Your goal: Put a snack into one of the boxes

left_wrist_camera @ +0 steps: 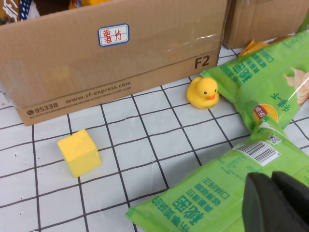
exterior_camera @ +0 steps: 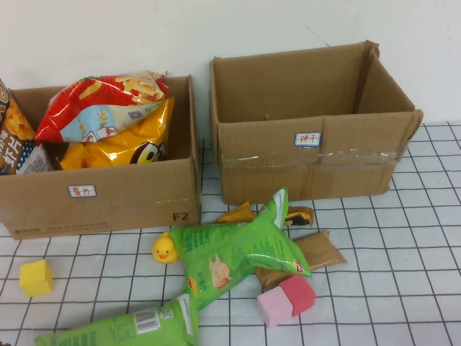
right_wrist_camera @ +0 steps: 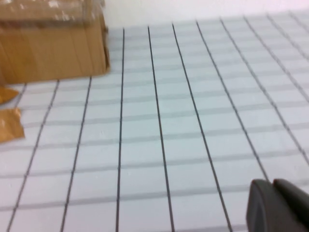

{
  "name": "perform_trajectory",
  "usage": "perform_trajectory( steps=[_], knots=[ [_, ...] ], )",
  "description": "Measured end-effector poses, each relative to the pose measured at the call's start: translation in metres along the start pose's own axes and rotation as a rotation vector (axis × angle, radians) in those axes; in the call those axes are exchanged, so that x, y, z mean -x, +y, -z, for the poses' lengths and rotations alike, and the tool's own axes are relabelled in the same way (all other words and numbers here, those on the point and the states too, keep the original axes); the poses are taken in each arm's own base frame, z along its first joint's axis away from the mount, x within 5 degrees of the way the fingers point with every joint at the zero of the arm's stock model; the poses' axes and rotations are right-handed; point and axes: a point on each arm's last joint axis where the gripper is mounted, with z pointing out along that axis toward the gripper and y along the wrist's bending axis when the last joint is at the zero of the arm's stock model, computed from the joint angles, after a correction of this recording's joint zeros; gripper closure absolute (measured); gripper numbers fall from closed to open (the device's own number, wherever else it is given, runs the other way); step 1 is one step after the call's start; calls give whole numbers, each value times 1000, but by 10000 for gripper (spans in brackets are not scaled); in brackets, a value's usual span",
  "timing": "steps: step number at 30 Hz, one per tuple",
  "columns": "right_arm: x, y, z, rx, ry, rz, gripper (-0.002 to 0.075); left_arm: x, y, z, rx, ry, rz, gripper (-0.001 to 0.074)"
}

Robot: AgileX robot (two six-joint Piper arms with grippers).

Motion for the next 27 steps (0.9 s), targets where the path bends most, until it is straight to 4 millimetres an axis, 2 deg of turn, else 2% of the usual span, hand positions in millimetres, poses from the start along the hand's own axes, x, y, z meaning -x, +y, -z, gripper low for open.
perform_trajectory(
  steps=[27],
  knots=[
    [-2, 0, 0, -1, 21, -8, 727, -1, 0, 0, 0, 2, -5, 737]
  ],
)
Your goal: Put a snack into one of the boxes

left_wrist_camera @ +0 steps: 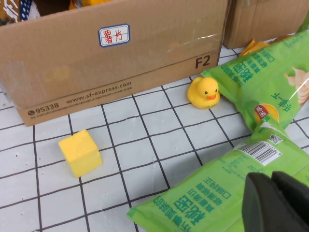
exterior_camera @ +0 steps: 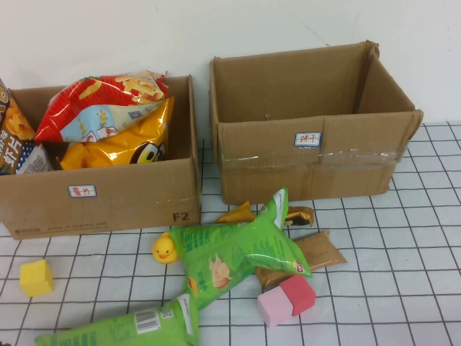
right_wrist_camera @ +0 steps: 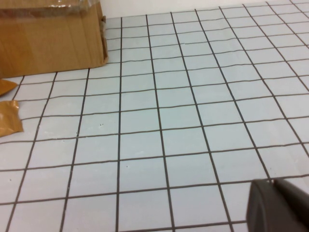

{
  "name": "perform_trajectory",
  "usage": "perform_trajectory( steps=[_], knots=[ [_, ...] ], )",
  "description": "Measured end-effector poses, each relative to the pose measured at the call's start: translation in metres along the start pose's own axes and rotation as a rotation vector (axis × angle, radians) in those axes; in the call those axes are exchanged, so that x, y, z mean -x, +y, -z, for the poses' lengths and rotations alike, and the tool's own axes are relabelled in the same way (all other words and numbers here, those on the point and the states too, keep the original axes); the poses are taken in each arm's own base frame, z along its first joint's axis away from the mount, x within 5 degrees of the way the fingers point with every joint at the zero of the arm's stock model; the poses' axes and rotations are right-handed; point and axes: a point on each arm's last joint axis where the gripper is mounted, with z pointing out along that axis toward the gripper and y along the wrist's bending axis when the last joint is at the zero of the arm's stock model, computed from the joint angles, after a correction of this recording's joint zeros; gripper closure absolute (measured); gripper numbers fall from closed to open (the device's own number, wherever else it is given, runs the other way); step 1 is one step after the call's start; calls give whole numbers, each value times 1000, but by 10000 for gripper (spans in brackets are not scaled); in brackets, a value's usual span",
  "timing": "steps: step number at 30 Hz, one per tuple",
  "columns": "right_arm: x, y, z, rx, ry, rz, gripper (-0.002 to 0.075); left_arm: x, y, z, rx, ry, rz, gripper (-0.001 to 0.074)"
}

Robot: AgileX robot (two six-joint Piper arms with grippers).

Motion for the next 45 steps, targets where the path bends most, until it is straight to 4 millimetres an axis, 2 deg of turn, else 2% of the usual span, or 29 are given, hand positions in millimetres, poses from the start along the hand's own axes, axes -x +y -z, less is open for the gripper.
perform_trajectory(
  steps=[4, 10, 17, 24, 32, 45],
  knots=[
    [0, 0, 0, 0, 0, 0, 727, -5, 1, -5, 17, -18, -10, 737],
    [0, 0, 0, 0, 0, 0, 727, -17, 9, -16, 133, -204, 15, 737],
    [0, 0, 0, 0, 2, 0, 727, -49, 19, -26, 309, -327, 69, 737],
    [0, 0, 0, 0, 2, 0, 727, -60, 21, -27, 356, -322, 98, 737],
    [0, 0, 0, 0, 2, 0, 727, -73, 21, -31, 357, -171, 114, 737],
    [0, 0, 0, 0, 2, 0, 727, -75, 21, -31, 355, -145, 121, 737]
  ],
)
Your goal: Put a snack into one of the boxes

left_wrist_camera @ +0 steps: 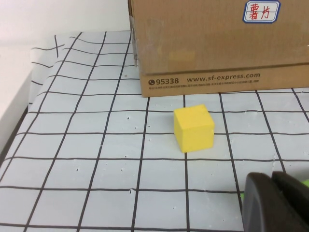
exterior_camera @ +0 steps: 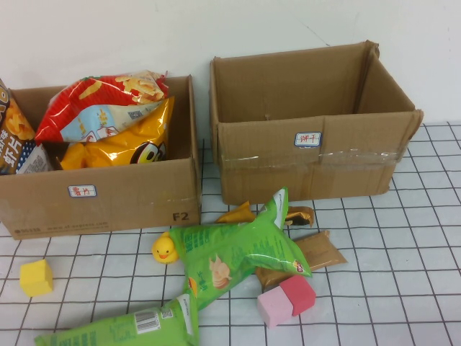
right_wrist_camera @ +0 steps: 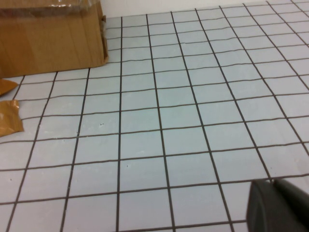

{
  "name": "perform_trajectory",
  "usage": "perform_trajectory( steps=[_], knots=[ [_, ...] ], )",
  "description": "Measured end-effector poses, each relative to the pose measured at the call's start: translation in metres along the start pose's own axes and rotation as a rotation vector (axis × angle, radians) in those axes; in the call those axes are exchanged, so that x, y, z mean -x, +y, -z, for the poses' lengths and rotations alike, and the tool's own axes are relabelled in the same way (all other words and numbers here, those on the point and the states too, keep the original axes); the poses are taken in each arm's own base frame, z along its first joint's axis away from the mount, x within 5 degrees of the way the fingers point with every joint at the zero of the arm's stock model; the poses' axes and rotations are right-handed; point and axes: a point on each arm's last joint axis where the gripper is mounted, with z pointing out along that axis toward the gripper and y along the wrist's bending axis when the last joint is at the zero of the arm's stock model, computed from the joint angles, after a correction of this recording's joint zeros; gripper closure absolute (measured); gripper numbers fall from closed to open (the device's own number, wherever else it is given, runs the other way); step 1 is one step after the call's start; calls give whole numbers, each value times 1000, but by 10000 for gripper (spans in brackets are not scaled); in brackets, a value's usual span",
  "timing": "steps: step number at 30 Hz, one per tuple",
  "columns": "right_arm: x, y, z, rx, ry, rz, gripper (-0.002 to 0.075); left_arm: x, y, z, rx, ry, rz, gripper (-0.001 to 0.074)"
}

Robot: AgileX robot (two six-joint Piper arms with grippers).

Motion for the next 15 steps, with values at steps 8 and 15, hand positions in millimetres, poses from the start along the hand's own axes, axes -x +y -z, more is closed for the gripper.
perform_trajectory(
  steps=[8, 15],
  knots=[
    [0, 0, 0, 0, 0, 0, 727, 0, 0, 0, 0, 4, 2, 737],
    [0, 0, 0, 0, 0, 0, 727, 0, 0, 0, 0, 6, 2, 737]
  ],
)
